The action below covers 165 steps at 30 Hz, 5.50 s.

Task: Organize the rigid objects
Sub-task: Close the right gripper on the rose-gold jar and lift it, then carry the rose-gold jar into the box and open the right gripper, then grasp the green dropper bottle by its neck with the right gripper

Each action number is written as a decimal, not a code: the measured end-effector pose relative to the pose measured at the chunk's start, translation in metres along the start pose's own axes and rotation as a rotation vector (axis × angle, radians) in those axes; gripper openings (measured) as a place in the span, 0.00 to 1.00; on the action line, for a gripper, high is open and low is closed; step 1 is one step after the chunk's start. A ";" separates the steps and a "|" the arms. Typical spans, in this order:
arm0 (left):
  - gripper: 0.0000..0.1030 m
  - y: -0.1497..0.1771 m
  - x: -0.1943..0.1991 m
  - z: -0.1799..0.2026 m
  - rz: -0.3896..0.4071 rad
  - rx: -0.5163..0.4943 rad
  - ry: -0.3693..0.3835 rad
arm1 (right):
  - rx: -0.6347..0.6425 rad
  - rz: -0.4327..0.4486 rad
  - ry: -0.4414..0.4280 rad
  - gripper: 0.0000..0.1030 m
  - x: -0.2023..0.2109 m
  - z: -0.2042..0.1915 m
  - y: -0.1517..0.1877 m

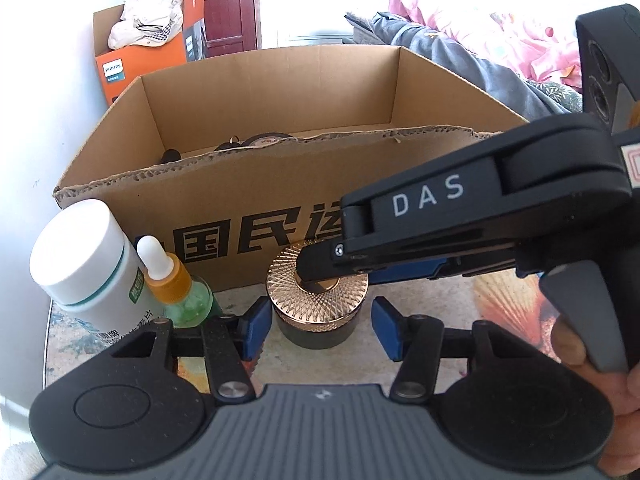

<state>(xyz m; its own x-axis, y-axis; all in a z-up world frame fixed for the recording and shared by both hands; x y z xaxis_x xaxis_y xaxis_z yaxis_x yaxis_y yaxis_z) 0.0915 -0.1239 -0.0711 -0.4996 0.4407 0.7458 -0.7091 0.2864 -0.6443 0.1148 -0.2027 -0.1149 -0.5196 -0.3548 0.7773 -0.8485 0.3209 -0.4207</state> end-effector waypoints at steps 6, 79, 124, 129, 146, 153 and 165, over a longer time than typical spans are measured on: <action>0.52 0.007 0.009 0.005 -0.020 -0.014 0.046 | 0.012 -0.014 0.023 0.41 0.011 0.006 0.009; 0.53 -0.180 -0.099 -0.070 -0.066 0.312 0.077 | 0.387 -0.171 0.199 0.51 -0.044 -0.009 -0.216; 0.81 0.006 0.062 -0.039 0.177 -0.066 -0.048 | 0.435 0.256 -0.049 0.68 0.084 -0.087 -0.012; 0.64 0.027 0.047 -0.056 0.157 -0.029 -0.073 | 0.502 0.204 -0.020 0.61 0.057 -0.109 -0.002; 0.40 0.047 0.011 -0.068 0.128 -0.028 -0.077 | 0.540 0.118 -0.006 0.15 0.012 -0.118 -0.008; 0.40 0.043 0.005 -0.059 0.137 -0.054 -0.055 | 0.522 0.107 0.037 0.11 0.021 -0.106 -0.012; 0.40 0.030 -0.015 -0.057 0.126 -0.048 -0.108 | 0.498 0.111 0.030 0.11 0.023 -0.094 -0.013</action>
<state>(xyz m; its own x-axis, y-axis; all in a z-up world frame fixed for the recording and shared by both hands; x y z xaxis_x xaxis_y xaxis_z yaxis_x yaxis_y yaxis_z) 0.1064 -0.0732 -0.1113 -0.6354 0.3829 0.6706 -0.6141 0.2759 -0.7394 0.1234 -0.1323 -0.0471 -0.6124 -0.3148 0.7252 -0.7370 -0.1045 -0.6677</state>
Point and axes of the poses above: each gripper's, at about its wrist camera, not at the fingertips, and x roughly against the way its jaws point, z to its right, y to its underside, the point moved 5 cm from there along -x, roughly the way its jaws point, and after that the axes turned 13 degrees about y, right-handed, at the moved point
